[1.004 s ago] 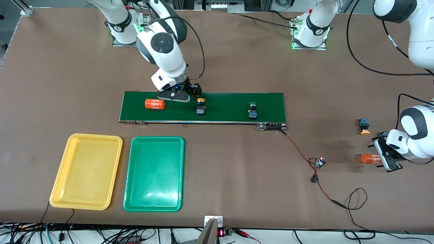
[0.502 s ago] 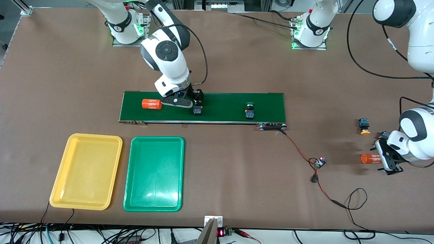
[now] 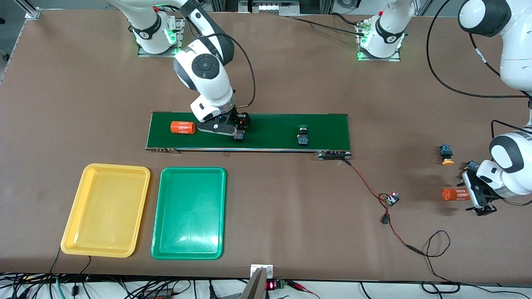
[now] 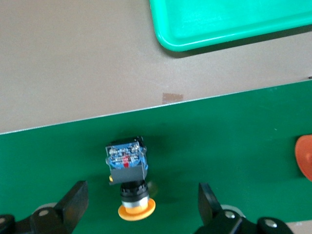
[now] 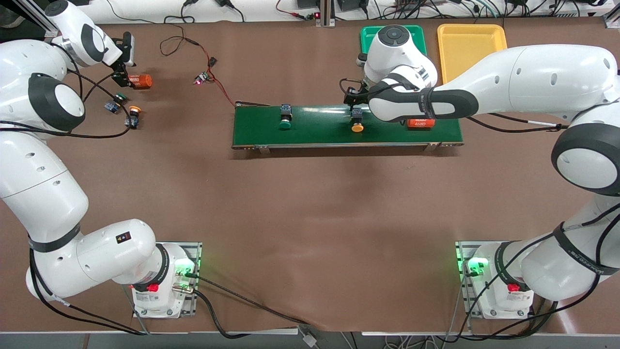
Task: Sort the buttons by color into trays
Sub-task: 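Grasp the yellow-capped button with the right gripper while the left gripper grasps the battery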
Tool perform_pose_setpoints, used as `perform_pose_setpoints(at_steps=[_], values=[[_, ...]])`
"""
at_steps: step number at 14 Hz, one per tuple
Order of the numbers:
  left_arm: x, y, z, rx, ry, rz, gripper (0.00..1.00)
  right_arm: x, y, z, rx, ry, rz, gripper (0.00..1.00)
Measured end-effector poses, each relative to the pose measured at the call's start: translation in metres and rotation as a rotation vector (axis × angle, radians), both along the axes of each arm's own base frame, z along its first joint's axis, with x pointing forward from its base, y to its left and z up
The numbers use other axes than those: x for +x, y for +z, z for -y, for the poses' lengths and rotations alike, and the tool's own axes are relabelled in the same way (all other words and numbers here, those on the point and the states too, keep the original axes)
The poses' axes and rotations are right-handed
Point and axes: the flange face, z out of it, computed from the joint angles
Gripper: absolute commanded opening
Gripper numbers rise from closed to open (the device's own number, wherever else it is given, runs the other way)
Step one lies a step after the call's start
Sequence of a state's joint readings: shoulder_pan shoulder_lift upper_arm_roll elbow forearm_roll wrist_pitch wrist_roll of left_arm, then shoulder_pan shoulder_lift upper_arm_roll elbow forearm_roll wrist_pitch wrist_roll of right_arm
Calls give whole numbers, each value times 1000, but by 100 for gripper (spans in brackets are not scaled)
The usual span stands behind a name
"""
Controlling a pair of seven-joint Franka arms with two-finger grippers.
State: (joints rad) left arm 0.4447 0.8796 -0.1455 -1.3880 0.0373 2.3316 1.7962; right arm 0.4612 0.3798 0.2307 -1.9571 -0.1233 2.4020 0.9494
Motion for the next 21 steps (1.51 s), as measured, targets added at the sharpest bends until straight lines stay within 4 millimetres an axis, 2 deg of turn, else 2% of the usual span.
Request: perform_pose_setpoints(at_steps=[4,5,6,7,10,12,15,17,19,21], values=[[0,-6,3,-5,-6,1,98,13,-13,0,5,-12,16,100],[1,-7,4,-3,-7,7,94,15,-15,-1,5,-13,19,100],[1,-9,4,-2,-7,12,84,17,-17,-2,2,-10,22,100],[1,-11,4,-1,-6,15,61,18,-17,-2,-1,-5,27,100],[1,-14,4,-1,-7,18,19,19,-19,-2,-7,2,35,100],[1,-14,4,-1,-9,19,3,19,-22,-1,-21,17,41,100],[3,-10,7,-3,-13,22,0,18,-29,-1,-39,35,43,100],[2,1,11,-14,-22,-2,0,18,-32,-1,-44,40,42,99],[2,24,24,-39,-45,-48,0,17,-32,-1,-46,42,42,96],[7,58,52,-63,-92,-74,0,17,-33,-1,-56,57,49,91]])
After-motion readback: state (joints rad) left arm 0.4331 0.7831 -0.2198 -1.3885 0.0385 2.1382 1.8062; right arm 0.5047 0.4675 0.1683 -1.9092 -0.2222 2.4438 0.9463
